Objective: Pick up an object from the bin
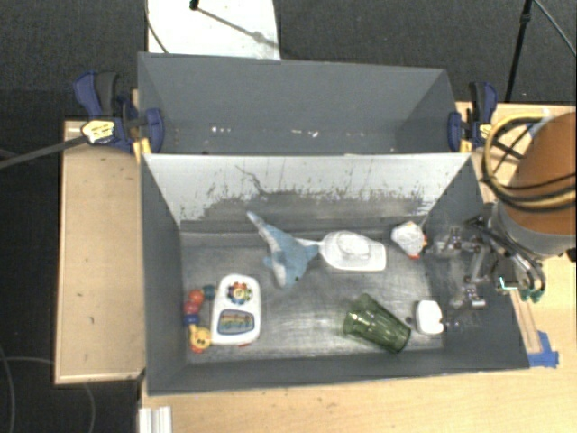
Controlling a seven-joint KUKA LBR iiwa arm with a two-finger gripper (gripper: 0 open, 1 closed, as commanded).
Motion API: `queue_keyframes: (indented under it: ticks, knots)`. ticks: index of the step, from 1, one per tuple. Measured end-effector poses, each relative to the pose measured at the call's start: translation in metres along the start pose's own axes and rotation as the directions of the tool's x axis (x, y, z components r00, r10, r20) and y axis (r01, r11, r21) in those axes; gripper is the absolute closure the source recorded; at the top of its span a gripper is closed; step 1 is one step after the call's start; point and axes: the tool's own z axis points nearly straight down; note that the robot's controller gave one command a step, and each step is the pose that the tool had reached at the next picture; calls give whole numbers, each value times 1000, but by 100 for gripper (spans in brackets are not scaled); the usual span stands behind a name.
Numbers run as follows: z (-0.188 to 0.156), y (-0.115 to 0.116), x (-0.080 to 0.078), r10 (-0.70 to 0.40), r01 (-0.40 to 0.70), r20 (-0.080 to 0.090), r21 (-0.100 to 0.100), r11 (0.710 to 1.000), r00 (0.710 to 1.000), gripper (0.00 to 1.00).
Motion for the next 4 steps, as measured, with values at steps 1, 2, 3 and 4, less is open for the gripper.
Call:
queue_keyframes:
  ticks: [1,2,3,4]
  knots:
    - [-4,0,-2,-4,4,9,2,1000,1000,0]
    - [75,40,-2,37,-37,13,1,999,999,0]
    - [78,65,-4,-88,88,5,1,996,996,0]
    - [76,82,-1,47,-47,7,1,999,999,0]
